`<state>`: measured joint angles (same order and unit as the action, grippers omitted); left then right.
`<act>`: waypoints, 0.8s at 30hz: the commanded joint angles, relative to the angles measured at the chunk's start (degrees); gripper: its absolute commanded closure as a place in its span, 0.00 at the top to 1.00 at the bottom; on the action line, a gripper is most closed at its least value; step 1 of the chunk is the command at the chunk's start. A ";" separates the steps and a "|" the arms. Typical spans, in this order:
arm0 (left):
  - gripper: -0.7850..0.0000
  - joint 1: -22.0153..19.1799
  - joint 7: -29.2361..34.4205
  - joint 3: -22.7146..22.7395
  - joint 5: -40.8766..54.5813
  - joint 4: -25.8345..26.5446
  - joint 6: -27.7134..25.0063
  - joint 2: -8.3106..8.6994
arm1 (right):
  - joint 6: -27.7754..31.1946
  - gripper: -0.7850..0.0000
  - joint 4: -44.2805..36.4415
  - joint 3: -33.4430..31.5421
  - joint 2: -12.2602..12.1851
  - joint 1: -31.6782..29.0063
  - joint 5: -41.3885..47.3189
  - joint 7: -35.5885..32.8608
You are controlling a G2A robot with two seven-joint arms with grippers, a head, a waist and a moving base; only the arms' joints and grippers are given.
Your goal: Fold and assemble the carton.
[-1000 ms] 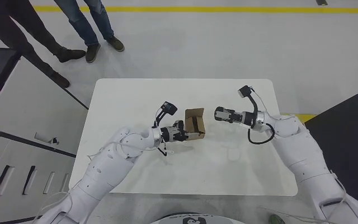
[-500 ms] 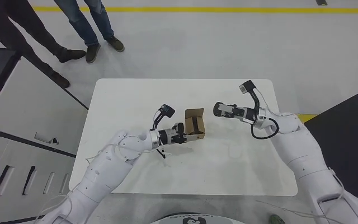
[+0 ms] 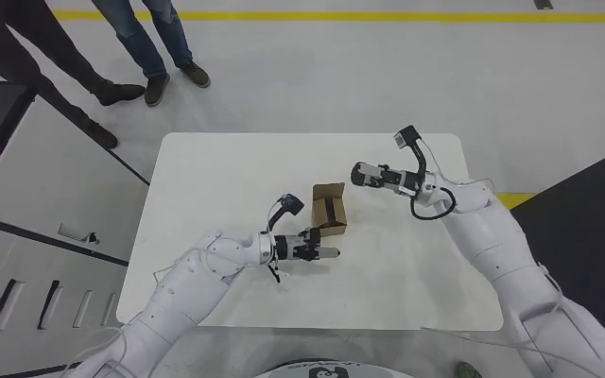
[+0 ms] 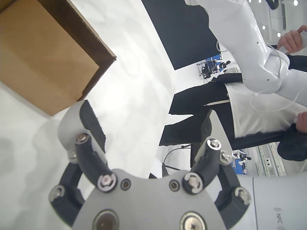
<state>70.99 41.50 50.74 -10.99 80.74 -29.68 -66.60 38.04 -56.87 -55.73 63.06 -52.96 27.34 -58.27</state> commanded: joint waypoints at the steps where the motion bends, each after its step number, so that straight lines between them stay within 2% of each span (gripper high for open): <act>1: 1.00 -0.72 -0.38 -0.94 0.32 -0.95 -0.34 -0.33 | 0.83 1.00 2.08 1.22 0.73 1.23 0.07 0.60; 7: 1.00 -2.28 -1.34 -2.51 0.82 -3.47 -1.04 -1.00 | 1.63 1.00 7.29 4.74 2.99 4.15 1.70 0.27; 14: 1.00 -2.85 -5.29 -2.13 -0.16 -5.08 -0.78 -1.27 | 2.90 1.00 12.64 7.36 5.14 6.88 3.33 -1.77; 24: 1.00 -2.22 -7.72 -0.23 -1.35 -5.05 -0.45 -0.89 | 3.49 1.00 15.74 7.36 5.96 7.28 5.07 -4.48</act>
<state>68.63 34.10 50.25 -12.26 75.61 -30.11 -67.54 41.70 -41.05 -48.25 69.06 -45.50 32.29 -62.62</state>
